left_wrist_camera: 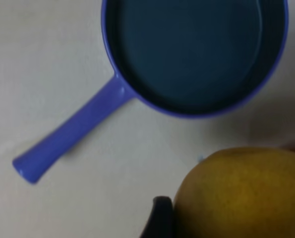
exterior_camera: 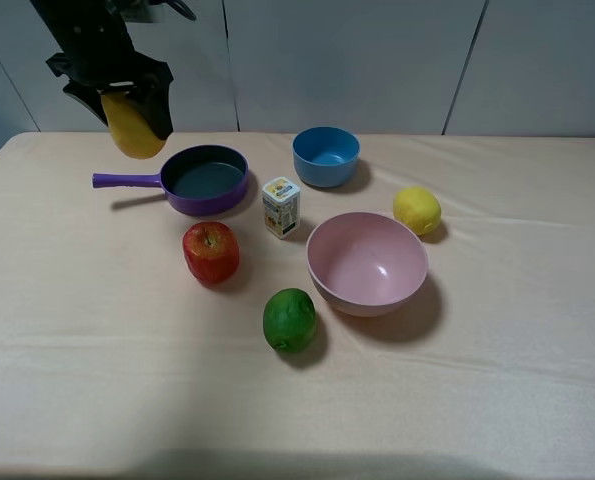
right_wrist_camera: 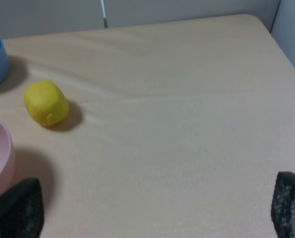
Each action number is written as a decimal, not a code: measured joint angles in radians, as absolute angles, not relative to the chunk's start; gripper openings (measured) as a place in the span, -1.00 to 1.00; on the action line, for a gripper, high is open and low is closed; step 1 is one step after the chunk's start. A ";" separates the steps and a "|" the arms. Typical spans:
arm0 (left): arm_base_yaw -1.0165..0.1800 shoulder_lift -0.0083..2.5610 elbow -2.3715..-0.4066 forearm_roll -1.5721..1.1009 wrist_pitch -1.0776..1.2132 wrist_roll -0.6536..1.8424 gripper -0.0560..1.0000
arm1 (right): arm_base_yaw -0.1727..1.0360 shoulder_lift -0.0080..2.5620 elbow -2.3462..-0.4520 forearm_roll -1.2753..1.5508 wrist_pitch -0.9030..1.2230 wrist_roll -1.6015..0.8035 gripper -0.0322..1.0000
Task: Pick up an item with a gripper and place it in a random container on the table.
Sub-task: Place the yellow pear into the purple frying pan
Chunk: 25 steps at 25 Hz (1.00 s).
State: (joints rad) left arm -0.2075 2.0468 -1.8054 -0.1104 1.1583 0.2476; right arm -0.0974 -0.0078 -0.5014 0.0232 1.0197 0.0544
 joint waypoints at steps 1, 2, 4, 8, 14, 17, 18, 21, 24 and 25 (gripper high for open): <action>-0.207 2.067 -1.825 -0.110 1.161 0.248 0.46 | -0.097 -0.008 -0.501 0.023 1.020 0.054 0.41; -0.207 2.088 -1.847 -0.110 1.161 0.248 0.46 | -0.097 -0.008 -0.501 0.023 1.020 0.054 0.41; -0.207 2.127 -1.885 -0.110 1.161 0.248 0.46 | -0.097 -0.008 -0.501 0.023 1.020 0.054 0.41; -0.207 2.199 -1.943 -0.110 1.154 0.248 0.46 | -0.097 -0.008 -0.501 0.023 1.020 0.054 0.41; -0.211 2.286 -1.991 -0.111 1.103 0.248 0.46 | -0.097 -0.008 -0.501 0.023 1.020 0.054 0.41; -0.213 2.315 -1.991 -0.112 1.063 0.248 0.46 | -0.097 -0.008 -0.501 0.023 1.020 0.054 0.41; -0.213 2.320 -1.991 -0.112 1.048 0.248 0.46 | -0.097 -0.008 -0.501 0.023 1.020 0.054 0.41; -0.214 2.341 -1.991 -0.118 1.007 0.248 0.46 | -0.097 -0.008 -0.501 0.023 1.020 0.054 0.41; -0.218 2.364 -1.991 -0.137 0.974 0.248 0.46 | -0.097 -0.008 -0.501 0.023 1.020 0.054 0.41; -0.222 2.372 -1.991 -0.141 0.966 0.248 0.46 | -0.097 -0.008 -0.501 0.023 1.020 0.054 0.41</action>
State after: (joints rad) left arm -0.2216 2.3717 -1.9913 -0.1410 0.9662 0.2476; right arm -0.0974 -0.0078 -0.5014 0.0232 1.0197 0.0544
